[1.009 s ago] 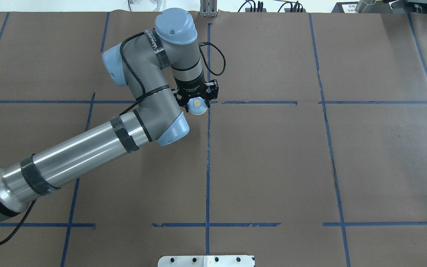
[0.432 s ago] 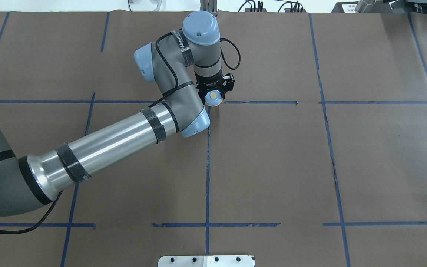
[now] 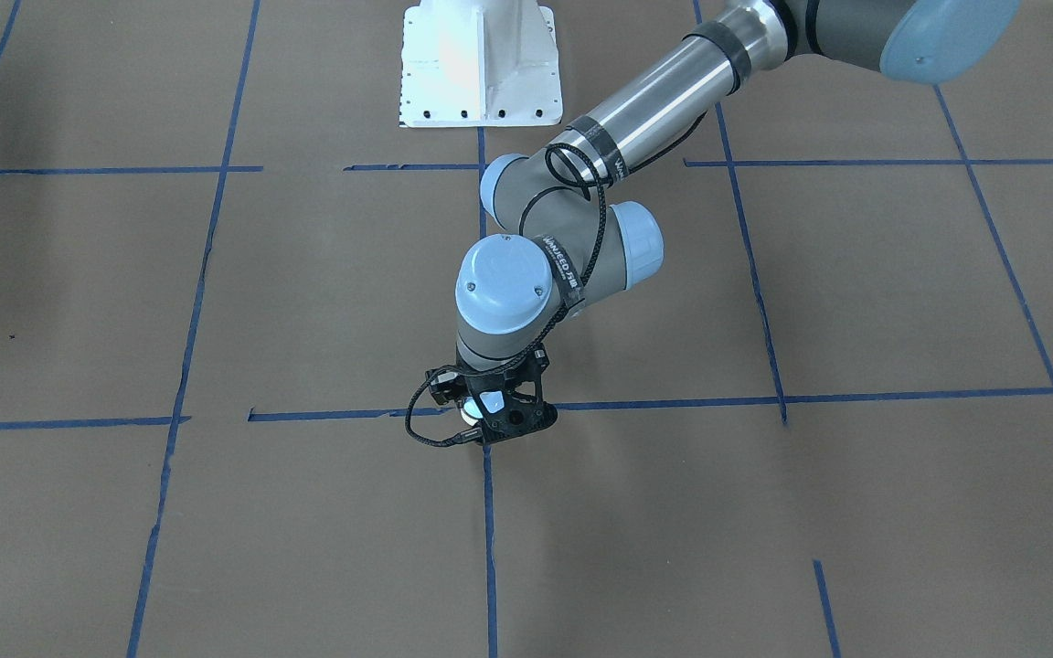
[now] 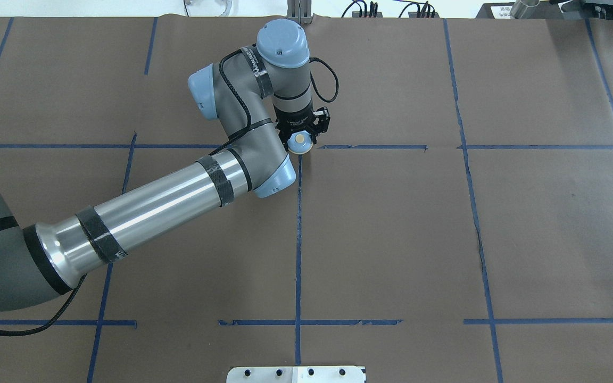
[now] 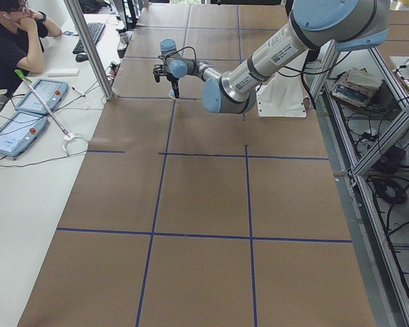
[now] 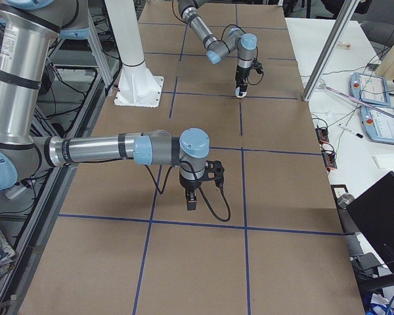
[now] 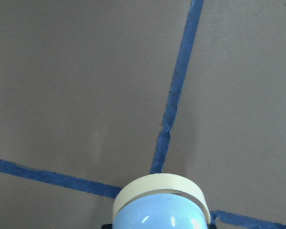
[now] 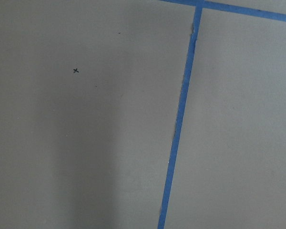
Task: Place and press bell with both arms
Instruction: 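Lower the bell onto the tape crossing and open the left gripper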
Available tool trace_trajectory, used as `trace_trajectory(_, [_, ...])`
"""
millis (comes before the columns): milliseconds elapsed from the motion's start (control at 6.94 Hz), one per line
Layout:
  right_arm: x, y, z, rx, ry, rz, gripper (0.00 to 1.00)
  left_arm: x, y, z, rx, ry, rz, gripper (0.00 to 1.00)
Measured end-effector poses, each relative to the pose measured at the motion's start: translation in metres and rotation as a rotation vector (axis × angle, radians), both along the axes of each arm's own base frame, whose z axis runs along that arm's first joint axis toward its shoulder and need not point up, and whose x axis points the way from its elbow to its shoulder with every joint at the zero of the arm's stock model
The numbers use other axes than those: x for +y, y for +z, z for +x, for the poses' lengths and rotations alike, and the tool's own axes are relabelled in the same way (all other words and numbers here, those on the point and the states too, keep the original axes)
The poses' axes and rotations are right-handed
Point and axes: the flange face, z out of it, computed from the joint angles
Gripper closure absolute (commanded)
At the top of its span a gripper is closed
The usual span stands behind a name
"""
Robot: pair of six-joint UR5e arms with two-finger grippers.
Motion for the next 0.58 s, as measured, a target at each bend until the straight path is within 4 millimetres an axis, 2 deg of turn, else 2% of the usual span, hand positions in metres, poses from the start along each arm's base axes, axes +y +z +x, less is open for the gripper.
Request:
trace_trajectory(288, [0.0, 0.0, 0.0, 0.0, 0.0, 0.001, 0.0, 0.001, 0.009, -0.001, -0.004, 0.002, -0.005, 0.0])
trace_trajectory(432, [-0.001, -0.001, 0.0, 0.0, 0.0, 0.002, 0.0, -0.003, 0.003, -0.009, 0.008, -0.002, -0.001, 0.0])
trace_trajectory(577, [-0.001, -0.002, 0.0, -0.001, 0.0, 0.004, 0.0, -0.01, -0.009, -0.025, 0.029, -0.004, -0.009, 0.0])
